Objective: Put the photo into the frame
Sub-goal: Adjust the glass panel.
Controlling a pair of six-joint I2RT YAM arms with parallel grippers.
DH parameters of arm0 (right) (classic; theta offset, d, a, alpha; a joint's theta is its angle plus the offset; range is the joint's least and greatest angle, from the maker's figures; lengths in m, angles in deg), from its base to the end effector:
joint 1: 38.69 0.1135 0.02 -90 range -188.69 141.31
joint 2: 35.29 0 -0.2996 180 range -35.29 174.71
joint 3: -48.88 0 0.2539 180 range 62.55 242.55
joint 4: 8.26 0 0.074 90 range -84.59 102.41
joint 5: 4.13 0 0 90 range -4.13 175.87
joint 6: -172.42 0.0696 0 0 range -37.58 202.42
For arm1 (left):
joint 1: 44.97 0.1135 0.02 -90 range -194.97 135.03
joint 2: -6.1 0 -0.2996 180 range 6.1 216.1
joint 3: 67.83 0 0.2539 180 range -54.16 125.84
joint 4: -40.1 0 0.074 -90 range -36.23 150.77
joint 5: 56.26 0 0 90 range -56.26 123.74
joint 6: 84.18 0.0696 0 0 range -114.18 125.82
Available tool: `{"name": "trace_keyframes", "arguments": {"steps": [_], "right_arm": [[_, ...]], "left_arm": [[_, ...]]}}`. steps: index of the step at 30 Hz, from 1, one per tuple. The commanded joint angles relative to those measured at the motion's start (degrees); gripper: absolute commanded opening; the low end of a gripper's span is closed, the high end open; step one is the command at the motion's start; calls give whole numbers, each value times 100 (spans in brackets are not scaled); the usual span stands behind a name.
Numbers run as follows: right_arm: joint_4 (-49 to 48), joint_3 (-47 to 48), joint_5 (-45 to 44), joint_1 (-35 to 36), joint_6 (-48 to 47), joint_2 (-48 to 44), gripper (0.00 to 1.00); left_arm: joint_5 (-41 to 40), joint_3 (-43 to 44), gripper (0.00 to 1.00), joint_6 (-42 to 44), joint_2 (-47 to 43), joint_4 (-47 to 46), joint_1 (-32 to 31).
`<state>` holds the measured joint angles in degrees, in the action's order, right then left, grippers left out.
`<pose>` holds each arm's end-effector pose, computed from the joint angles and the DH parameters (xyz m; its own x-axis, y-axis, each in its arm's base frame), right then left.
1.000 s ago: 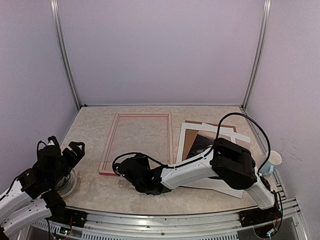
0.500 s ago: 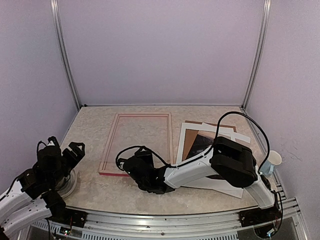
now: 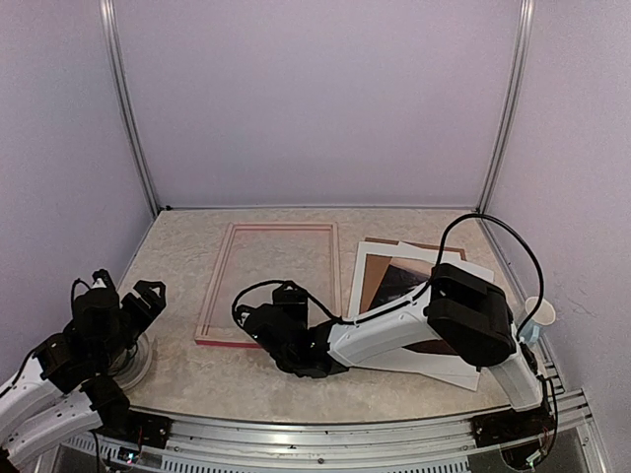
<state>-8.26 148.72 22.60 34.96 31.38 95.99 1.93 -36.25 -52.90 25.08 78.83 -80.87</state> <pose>0.2072 0.4854 0.1513 0.0765 -0.9817 -0.1742 -0.2507 0.1502 -0.9564 0.1058 -0.0313 0.2077 -0.2835 -0.6914 -0.6646 -0.2452 0.7222 -0.6468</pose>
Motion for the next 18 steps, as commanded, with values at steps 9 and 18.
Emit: {"name": "trace_keyframes", "arguments": {"steps": [9,18], "right_arm": [[1330,-283,253,-81,1539,-437,91],[1514,-93,272,-169,1830,-445,90]], "left_arm": [[-88,-81,99,62,-88,44,66],[-3,-139,99,64,7,-127,66]]}}
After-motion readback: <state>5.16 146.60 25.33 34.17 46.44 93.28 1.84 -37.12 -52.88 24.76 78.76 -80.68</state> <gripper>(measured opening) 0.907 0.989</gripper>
